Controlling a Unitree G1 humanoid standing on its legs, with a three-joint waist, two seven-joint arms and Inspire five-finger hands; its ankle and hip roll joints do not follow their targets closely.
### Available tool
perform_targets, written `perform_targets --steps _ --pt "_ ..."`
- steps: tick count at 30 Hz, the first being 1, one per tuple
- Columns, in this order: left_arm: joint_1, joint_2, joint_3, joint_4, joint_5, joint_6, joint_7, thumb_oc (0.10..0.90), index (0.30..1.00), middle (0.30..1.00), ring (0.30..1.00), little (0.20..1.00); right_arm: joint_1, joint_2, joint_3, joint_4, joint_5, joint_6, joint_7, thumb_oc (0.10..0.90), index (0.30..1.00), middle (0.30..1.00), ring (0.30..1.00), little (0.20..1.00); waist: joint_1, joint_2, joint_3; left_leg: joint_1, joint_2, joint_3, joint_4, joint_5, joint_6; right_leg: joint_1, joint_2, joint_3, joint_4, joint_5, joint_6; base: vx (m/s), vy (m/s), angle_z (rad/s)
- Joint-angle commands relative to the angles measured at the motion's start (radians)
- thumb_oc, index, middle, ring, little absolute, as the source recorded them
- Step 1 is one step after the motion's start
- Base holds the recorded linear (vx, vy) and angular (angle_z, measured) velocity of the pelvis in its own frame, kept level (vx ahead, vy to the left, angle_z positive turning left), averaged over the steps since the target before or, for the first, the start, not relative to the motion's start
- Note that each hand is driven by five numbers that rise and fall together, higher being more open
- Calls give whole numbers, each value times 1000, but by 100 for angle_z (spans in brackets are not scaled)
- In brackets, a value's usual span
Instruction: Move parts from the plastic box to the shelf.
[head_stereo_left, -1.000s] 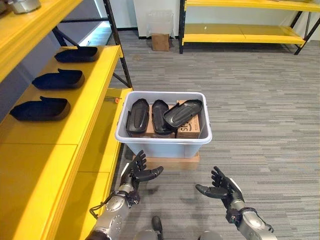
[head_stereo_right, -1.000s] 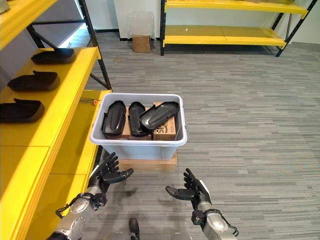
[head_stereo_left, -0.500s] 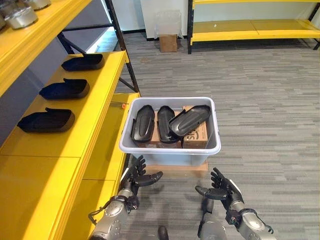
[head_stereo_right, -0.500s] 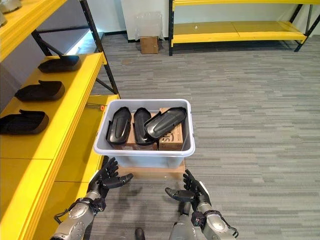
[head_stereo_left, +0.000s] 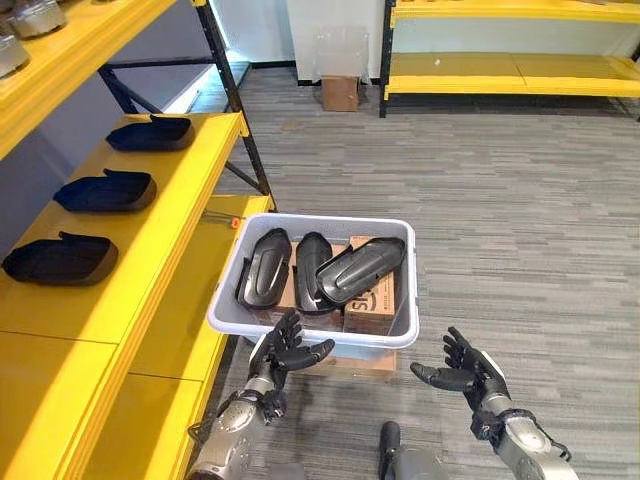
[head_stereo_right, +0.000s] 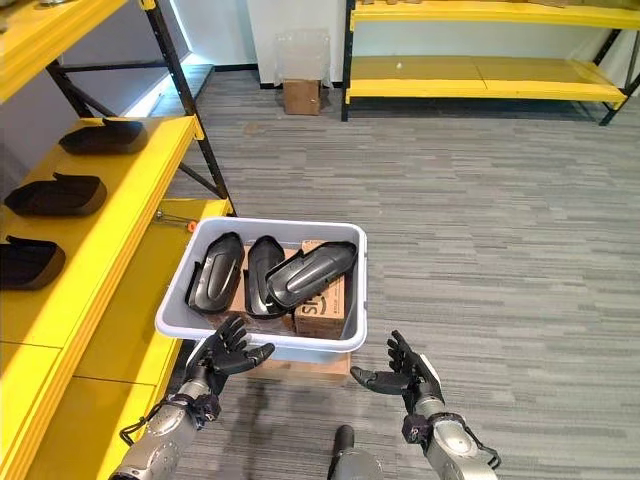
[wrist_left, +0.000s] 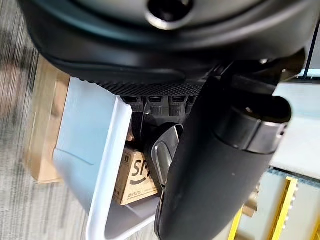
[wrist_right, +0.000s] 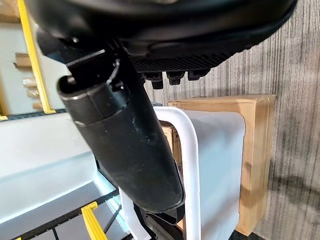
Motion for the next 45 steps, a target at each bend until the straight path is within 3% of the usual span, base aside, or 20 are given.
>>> perform_targets --steps 1,2,3,6,8,9,11,12,14,18,25,32,35,40,45 --pt "-60 25 17 -92 -5 -86 -13 900 1000 1000 1000 1000 -42 -40 -9 -78 21 -103 -10 900 1000 1000 1000 1000 -8 -37 -10 -11 79 136 -133 45 84 46 -24 23 -25 -69 51 156 37 15" --pt "-59 25 17 -92 -5 -86 -13 900 1000 1000 1000 1000 -42 -40 -9 -78 21 -103 -11 900 1000 1000 1000 1000 -5 -38 -9 -4 79 141 -138 45 83 48 -24 26 -24 -70 51 200 202 27" --pt "-49 29 22 -94 -2 -87 -7 900 1000 1000 1000 1000 -47 -42 -7 -77 16 -111 -21 900 1000 1000 1000 1000 8 -24 -17 31 160 122 -396 78 81 48 -30 38 -5 -91 83 175 221 15" --pt "-53 35 23 -94 11 -85 -4 900 1000 1000 1000 1000 -39 -44 -16 -77 16 -112 -30 900 1000 1000 1000 1000 7 0 -27 51 237 132 -543 175 47 49 -50 40 22 -109 105 158 223 -20" --pt "-55 35 23 -92 9 -85 -7 900 1000 1000 1000 1000 -32 -40 -21 -80 18 -108 -27 900 1000 1000 1000 1000 2 4 -30 67 239 153 -537 162 44 49 -61 39 33 -113 109 58 104 -34" --pt "-55 35 23 -92 9 -85 -7 900 1000 1000 1000 1000 -32 -40 -21 -80 18 -108 -27 900 1000 1000 1000 1000 2 4 -30 68 239 154 -537 162 44 49 -61 40 34 -113 109 90 148 -35" --pt "-62 39 17 -85 9 -86 -14 900 1000 1000 1000 1000 -22 -24 -30 -80 16 -107 -19 900 1000 1000 1000 1000 -4 13 -44 77 207 155 -545 109 46 60 -85 43 39 -105 126 189 273 -19" --pt "-75 51 14 -94 8 -87 -19 900 1000 1000 1000 1000 -13 -3 -43 -89 18 -101 -18 900 1000 1000 1000 1000 -3 7 -57 67 156 169 -507 52 55 96 -130 48 1 -69 150 242 375 20" --pt "-80 65 14 -99 9 -88 -18 900 1000 1000 1000 1000 -8 9 -48 -101 11 -98 -17 900 1000 1000 1000 1000 -2 -4 -63 60 113 199 -480 3 71 107 -170 59 -41 -32 175 184 351 14" --pt "-91 79 13 -100 15 -90 -13 900 1000 1000 1000 1000 -14 26 -48 -109 8 -99 -13 900 1000 1000 1000 1000 -2 -19 -61 36 83 232 -429 -43 89 96 -209 65 -61 7 202 68 165 -27" --pt "-98 88 17 -100 22 -86 -15 900 1000 1000 1000 1000 -17 4 -49 -169 -31 -104 -7 900 1000 1000 1000 1000 0 -33 -59 23 75 239 -401 -65 98 93 -221 58 -67 24 211 56 57 -5" --pt "-81 67 40 -101 48 -75 -31 900 1000 1000 1000 1000 -15 -74 -190 -343 -236 -152 -51 900 1000 1000 1000 1000 2 -43 -80 54 87 237 -432 -51 90 111 -205 37 -75 15 214 55 -16 -6" --pt "-77 62 39 -97 53 -73 -38 900 1000 1000 1000 1000 -37 -93 -220 -376 -268 -160 -65 900 1000 1000 1000 1000 6 -44 -83 60 91 235 -438 -46 87 116 -200 31 -78 12 213 47 -30 5" --pt "-68 63 16 -98 52 -68 -54 900 1000 1000 1000 1000 -176 -165 -213 -342 -344 -156 -107 900 1000 1000 1000 1000 23 -43 -84 73 94 229 -461 -34 81 127 -192 22 -84 8 211 28 -11 2" --pt "-70 74 -27 -114 37 -44 -74 900 1000 1000 1000 1000 -371 -254 -122 -232 -418 -106 -140 900 1000 1000 1000 1000 41 -41 -80 73 91 219 -488 -18 76 135 -187 7 -93 10 207 6 -9 8"
